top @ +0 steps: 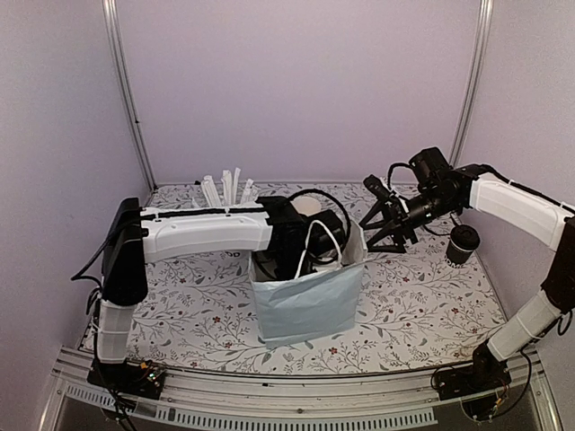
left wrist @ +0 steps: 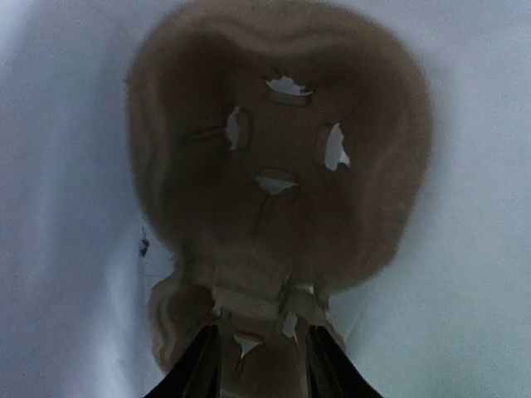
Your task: Pack the takeout coffee
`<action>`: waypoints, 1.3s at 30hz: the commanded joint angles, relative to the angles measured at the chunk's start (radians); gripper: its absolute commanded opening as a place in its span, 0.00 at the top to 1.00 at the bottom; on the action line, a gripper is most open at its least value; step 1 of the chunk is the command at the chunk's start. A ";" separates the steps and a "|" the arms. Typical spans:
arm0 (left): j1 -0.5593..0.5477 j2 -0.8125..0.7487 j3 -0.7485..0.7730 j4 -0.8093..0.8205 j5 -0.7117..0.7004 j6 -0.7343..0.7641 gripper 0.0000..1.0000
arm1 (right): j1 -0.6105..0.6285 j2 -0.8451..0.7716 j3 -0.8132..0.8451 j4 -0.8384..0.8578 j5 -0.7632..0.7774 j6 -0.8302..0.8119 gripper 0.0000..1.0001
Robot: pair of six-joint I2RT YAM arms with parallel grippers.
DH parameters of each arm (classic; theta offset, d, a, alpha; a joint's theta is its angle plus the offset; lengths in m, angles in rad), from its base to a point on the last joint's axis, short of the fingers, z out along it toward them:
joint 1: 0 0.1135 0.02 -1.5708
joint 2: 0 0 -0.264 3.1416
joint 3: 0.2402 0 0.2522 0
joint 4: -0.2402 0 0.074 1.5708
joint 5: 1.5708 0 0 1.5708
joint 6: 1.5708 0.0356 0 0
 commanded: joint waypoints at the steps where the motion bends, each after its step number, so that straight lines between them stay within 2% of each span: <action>1: 0.007 0.040 -0.004 -0.002 -0.001 0.025 0.62 | 0.001 -0.038 -0.021 0.021 -0.015 0.012 0.19; 8: 0.008 0.029 0.016 -0.009 -0.007 0.022 0.59 | 0.001 -0.051 -0.039 0.027 -0.017 0.015 0.19; 21: 0.006 -0.150 0.011 0.036 0.023 0.008 0.39 | 0.001 -0.083 0.018 -0.084 -0.001 -0.043 0.16; 31: 0.007 -0.217 0.017 0.069 0.045 0.011 0.37 | 0.001 -0.102 0.040 -0.133 0.004 -0.061 0.16; 39: 0.004 -0.224 0.042 0.053 0.000 -0.019 0.36 | 0.001 -0.115 0.055 -0.136 0.007 -0.048 0.16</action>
